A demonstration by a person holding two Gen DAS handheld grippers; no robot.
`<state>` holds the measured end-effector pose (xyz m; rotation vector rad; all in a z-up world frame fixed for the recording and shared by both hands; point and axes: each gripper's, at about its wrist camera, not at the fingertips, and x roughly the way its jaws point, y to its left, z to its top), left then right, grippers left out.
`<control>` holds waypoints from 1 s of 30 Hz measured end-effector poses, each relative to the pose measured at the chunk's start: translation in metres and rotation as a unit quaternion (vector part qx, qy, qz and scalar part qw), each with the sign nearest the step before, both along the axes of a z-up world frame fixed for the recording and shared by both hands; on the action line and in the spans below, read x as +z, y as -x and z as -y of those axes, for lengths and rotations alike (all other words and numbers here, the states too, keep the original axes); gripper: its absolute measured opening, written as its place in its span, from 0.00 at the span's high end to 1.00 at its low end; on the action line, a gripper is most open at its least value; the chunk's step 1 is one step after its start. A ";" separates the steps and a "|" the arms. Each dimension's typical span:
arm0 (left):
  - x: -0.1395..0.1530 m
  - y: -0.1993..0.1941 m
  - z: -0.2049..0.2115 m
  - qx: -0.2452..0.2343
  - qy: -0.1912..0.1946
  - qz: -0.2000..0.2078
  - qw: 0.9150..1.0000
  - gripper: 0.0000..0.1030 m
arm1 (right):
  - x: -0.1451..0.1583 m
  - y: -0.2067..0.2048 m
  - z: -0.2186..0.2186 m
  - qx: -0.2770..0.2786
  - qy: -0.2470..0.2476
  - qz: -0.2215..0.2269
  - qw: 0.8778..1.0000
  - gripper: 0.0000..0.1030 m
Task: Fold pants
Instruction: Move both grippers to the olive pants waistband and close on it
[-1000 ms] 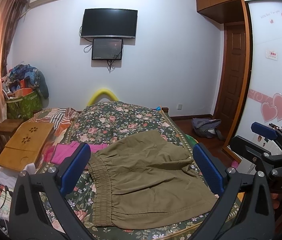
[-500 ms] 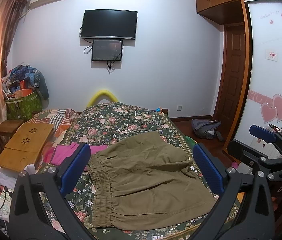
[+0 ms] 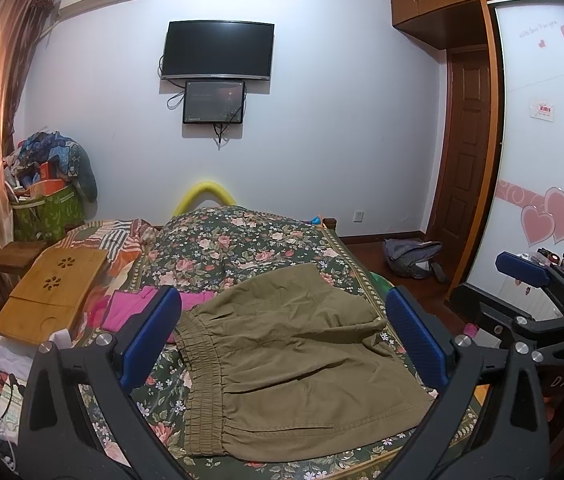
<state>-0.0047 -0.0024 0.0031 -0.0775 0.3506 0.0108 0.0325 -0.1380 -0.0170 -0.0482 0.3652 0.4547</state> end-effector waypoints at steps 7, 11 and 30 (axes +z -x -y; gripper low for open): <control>-0.001 0.000 0.000 0.001 0.002 -0.001 1.000 0.00 | -0.001 0.000 -0.001 0.000 0.001 -0.001 1.000 0.00; -0.002 -0.001 -0.002 0.002 -0.001 0.000 1.000 0.00 | -0.002 -0.001 -0.002 -0.002 0.002 -0.002 1.000 0.00; -0.054 -0.086 -0.059 0.040 -0.054 -0.065 0.996 0.00 | -0.059 -0.087 0.039 -0.088 0.079 -0.075 0.990 0.00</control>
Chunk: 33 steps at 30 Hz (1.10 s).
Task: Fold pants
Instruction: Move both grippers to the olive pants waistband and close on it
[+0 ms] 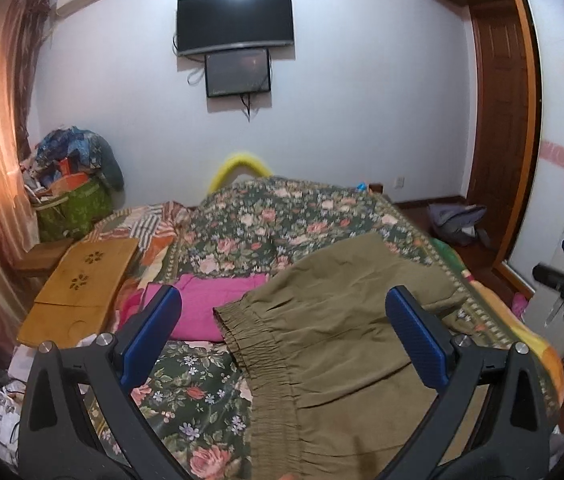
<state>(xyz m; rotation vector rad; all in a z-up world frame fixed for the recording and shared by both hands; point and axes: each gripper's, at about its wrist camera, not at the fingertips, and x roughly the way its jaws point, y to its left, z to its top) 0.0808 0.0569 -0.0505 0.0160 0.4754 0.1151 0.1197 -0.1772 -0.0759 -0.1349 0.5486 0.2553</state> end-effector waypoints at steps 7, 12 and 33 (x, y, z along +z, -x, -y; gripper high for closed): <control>-0.029 -0.049 -0.033 0.001 0.002 -0.026 1.000 0.00 | -0.008 -0.051 0.007 0.012 -0.017 -0.039 0.999 0.00; -0.054 -0.093 -0.057 0.007 0.005 -0.067 0.998 0.05 | -0.009 -0.087 -0.003 0.040 -0.029 -0.035 0.998 0.00; -0.162 -0.216 -0.155 0.073 0.077 -0.197 0.975 0.10 | -0.058 -0.268 -0.071 0.135 -0.010 -0.149 0.980 0.01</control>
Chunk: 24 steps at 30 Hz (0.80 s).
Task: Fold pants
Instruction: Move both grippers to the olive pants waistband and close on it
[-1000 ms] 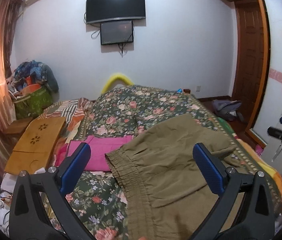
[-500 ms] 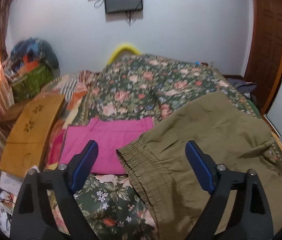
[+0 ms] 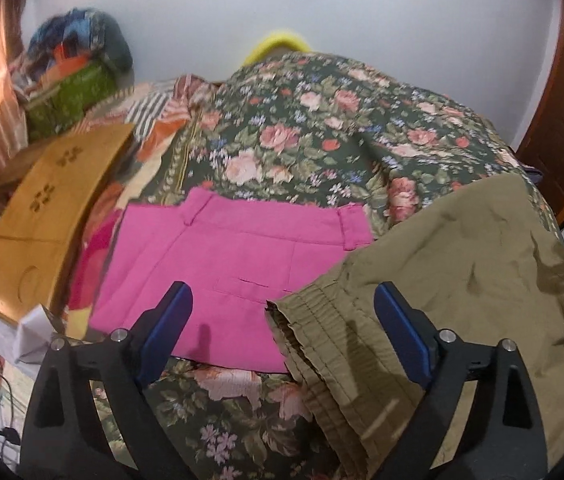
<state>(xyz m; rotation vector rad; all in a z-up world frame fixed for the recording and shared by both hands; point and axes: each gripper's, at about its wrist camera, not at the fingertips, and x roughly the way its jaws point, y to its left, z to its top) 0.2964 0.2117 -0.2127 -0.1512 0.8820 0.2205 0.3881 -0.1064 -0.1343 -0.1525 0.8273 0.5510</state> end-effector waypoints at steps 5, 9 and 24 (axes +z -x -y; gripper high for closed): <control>-0.024 -0.013 -0.003 -0.009 0.022 -0.036 0.999 0.10 | -0.015 -0.030 -0.020 0.015 0.011 -0.020 1.000 0.01; -0.039 -0.021 0.003 -0.027 0.022 -0.052 0.998 0.10 | -0.033 -0.048 -0.029 0.023 0.016 -0.048 0.998 0.02; -0.050 -0.026 0.017 -0.049 0.023 -0.052 0.997 0.45 | -0.068 -0.069 -0.047 0.041 0.016 -0.105 0.993 0.64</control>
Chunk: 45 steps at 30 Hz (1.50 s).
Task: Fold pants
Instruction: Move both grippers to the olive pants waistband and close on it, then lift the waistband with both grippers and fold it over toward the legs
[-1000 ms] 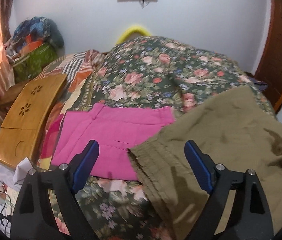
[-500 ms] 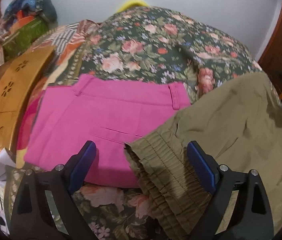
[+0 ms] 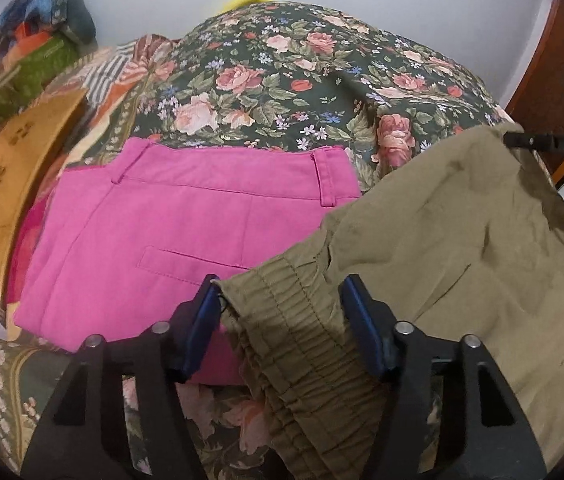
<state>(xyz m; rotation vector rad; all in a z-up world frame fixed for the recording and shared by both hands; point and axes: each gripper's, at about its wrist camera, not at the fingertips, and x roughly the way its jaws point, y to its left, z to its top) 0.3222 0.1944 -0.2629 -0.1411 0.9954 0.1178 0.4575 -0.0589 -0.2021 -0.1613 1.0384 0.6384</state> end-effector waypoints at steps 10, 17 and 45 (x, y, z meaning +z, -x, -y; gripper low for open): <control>0.054 0.018 0.009 -0.017 -0.023 0.043 0.999 0.87 | 0.039 0.022 0.020 -0.025 -0.057 0.018 0.998 0.87; 0.098 0.019 0.020 -0.023 -0.014 0.079 0.996 0.92 | 0.085 0.043 0.030 -0.037 -0.082 0.065 0.994 0.88; 0.168 0.113 0.070 -0.096 -0.023 0.127 0.987 0.92 | 0.150 0.188 0.105 -0.039 -0.104 0.157 0.981 0.88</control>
